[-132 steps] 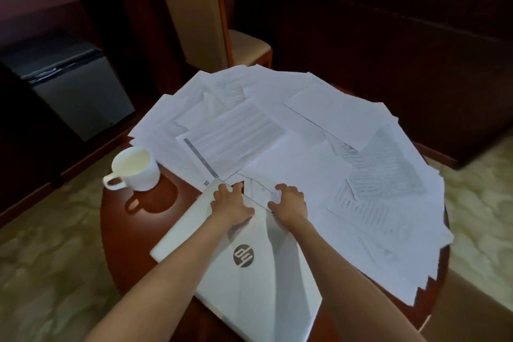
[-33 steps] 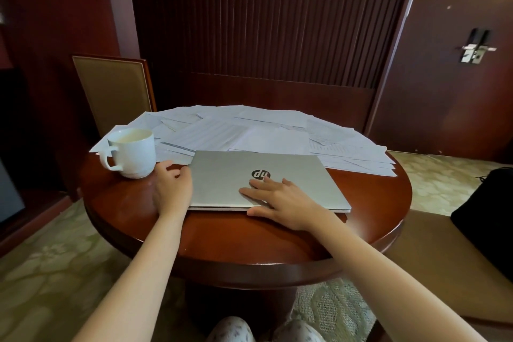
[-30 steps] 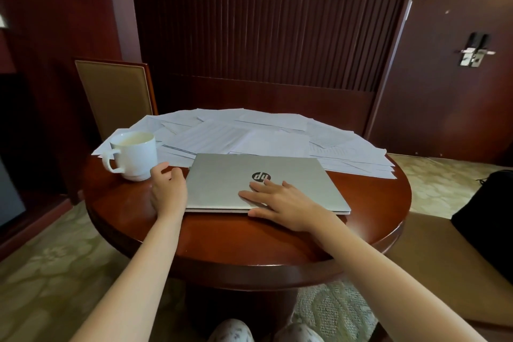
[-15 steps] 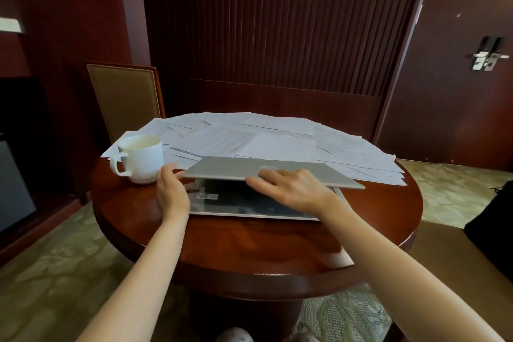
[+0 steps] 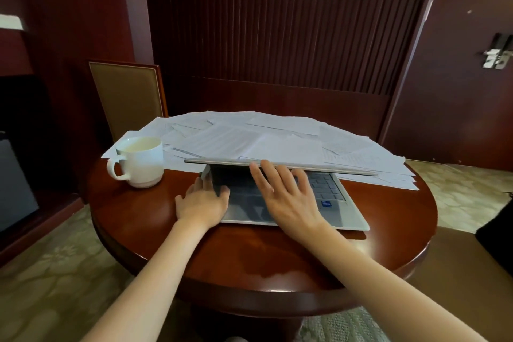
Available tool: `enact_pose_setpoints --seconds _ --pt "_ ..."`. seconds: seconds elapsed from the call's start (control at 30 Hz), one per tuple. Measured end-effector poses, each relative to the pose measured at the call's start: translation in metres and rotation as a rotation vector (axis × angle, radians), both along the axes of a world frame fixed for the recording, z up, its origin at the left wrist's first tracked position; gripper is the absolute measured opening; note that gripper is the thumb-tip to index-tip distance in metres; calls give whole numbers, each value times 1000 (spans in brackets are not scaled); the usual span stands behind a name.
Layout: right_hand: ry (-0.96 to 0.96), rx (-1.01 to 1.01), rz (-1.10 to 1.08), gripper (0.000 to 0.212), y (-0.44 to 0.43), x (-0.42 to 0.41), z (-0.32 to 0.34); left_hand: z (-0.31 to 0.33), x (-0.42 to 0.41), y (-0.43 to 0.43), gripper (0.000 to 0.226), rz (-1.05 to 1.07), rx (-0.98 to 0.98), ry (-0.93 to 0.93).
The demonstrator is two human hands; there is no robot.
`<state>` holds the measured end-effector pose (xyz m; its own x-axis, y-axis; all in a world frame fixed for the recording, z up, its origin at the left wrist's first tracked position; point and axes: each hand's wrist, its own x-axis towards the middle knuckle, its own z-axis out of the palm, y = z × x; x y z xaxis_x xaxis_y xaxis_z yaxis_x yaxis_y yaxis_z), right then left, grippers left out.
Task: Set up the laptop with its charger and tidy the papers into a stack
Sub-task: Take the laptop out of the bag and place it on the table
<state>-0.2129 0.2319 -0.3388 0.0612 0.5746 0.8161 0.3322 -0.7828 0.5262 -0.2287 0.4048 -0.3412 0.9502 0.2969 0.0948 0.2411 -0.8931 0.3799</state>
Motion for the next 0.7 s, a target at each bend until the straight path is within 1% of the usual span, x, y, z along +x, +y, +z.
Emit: enact_pose_setpoints --seconds 0.1,0.2,0.3,0.33,0.57,0.7 --pt "68 -8 -196 57 7 -8 -20 5 8 -4 56 7 0 13" --pt "108 5 -335 66 18 -10 -25 6 16 -7 56 28 18 36" --pt "182 57 -377 83 26 -11 -23 6 17 -6 54 35 6 25" --pt "200 67 -382 86 28 -12 -22 6 17 -6 53 35 4 23" --pt "341 124 -325 89 36 -24 -21 5 18 -6 49 32 12 17" --pt "459 156 -299 76 38 -32 -25 4 18 -5 48 32 10 16"
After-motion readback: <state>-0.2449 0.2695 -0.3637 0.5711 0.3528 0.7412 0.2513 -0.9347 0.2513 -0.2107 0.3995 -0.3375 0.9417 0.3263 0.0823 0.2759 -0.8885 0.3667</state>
